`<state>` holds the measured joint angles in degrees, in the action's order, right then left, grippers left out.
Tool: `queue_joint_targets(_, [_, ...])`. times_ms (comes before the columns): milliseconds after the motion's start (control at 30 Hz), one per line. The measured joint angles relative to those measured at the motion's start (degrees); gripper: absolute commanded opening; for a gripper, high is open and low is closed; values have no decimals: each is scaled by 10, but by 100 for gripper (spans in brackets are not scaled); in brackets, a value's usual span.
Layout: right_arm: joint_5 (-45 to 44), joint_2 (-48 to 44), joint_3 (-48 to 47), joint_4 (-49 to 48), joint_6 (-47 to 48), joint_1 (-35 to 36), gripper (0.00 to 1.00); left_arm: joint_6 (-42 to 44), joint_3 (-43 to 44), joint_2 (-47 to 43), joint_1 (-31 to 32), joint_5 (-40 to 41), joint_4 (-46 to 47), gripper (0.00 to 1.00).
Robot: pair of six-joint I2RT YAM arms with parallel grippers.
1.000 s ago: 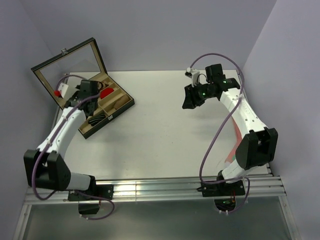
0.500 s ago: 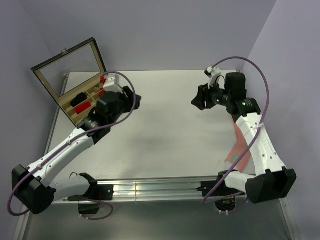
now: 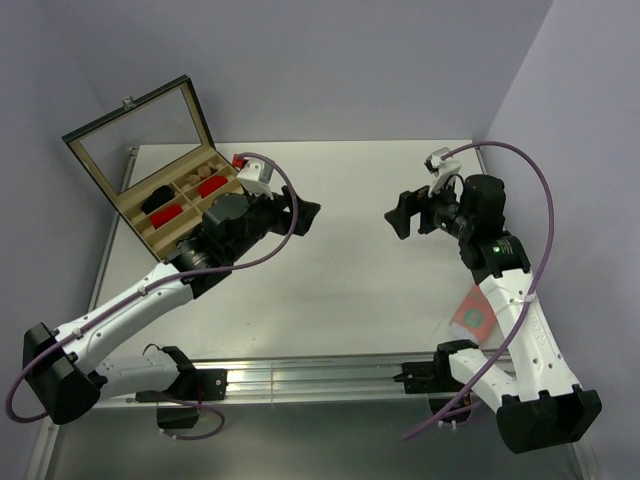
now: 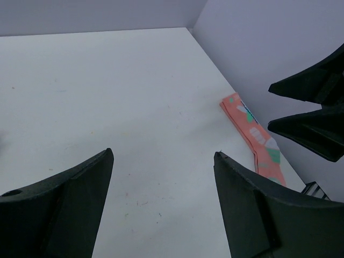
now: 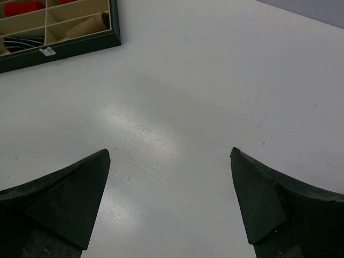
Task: Roll the socks
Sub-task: Reset both arms
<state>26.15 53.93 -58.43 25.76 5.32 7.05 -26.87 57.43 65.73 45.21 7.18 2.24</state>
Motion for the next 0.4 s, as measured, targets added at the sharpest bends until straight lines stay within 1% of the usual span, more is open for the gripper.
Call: queue_joint_targets(400, [0, 0, 0, -9, -4, -1, 100, 6, 0, 0, 0, 0, 1, 81])
